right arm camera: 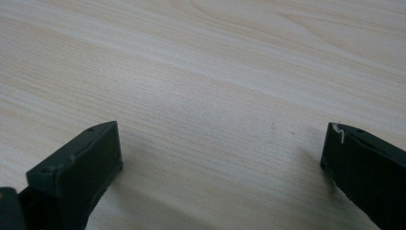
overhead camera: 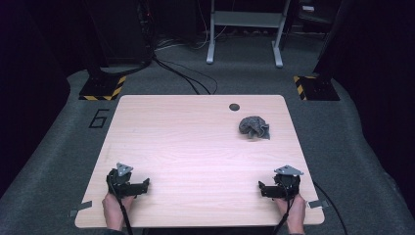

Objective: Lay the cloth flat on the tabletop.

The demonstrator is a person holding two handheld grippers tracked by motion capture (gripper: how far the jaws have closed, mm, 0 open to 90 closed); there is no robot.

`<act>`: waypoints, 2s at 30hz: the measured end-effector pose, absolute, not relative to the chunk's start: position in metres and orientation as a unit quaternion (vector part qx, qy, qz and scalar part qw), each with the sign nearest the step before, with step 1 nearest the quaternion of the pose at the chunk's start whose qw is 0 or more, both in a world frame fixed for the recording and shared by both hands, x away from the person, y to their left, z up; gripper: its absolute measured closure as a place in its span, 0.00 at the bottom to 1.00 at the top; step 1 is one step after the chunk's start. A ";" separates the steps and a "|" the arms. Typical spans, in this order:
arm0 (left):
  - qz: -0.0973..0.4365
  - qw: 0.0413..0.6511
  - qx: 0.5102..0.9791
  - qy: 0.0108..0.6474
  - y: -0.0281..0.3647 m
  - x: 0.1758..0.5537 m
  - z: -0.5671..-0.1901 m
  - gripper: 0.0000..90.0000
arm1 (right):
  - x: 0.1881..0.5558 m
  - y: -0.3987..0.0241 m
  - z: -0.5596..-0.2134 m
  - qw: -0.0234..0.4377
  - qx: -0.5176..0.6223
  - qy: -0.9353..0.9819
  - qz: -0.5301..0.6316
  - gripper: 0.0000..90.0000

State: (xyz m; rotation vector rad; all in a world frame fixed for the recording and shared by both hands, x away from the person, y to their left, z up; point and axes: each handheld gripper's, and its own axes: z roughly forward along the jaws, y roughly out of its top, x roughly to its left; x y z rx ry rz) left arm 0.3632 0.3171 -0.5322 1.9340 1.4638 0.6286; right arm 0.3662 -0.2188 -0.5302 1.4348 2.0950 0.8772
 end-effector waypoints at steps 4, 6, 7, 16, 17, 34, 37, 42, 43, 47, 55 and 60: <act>0.238 0.313 0.733 0.555 0.317 0.363 -0.532 0.00 | 0.366 -0.218 -0.530 0.224 0.524 0.758 0.317 0.00; 0.238 0.313 0.733 0.555 0.317 0.363 -0.532 0.00 | 0.367 -0.219 -0.530 0.224 0.522 0.758 0.319 0.00; 0.238 0.313 0.733 0.555 0.317 0.363 -0.532 0.00 | 0.367 -0.219 -0.530 0.224 0.522 0.758 0.319 0.00; 0.238 0.313 0.732 0.556 0.317 0.363 -0.532 0.00 | 0.370 -0.218 -0.527 0.214 0.530 0.760 0.309 0.00; 0.238 0.313 0.732 0.556 0.317 0.363 -0.532 0.00 | 0.370 -0.218 -0.527 0.214 0.530 0.760 0.309 0.00; 0.237 0.312 0.730 0.560 0.317 0.363 -0.532 0.00 | 0.433 -0.213 -0.483 0.196 0.529 0.756 0.333 0.03; 0.236 0.308 0.735 0.557 0.317 0.363 -0.532 0.00 | 0.446 -0.211 -0.478 0.197 0.526 0.757 0.333 0.04; 0.236 0.308 0.734 0.557 0.317 0.363 -0.532 0.00 | 0.482 -0.206 -0.471 0.192 0.530 0.757 0.330 0.04; 0.236 0.308 0.734 0.557 0.317 0.363 -0.532 0.00 | 0.487 -0.205 -0.470 0.193 0.532 0.757 0.327 0.04; 0.236 0.308 0.734 0.557 0.317 0.363 -0.532 0.00 | 0.507 -0.201 -0.469 0.194 0.533 0.756 0.326 0.05; 0.236 0.308 0.734 0.557 0.317 0.363 -0.532 0.00 | 0.545 -0.191 -0.467 0.198 0.538 0.755 0.318 0.06; 0.236 0.308 0.734 0.557 0.317 0.363 -0.532 0.00 | 0.563 -0.186 -0.473 0.204 0.542 0.756 0.305 0.09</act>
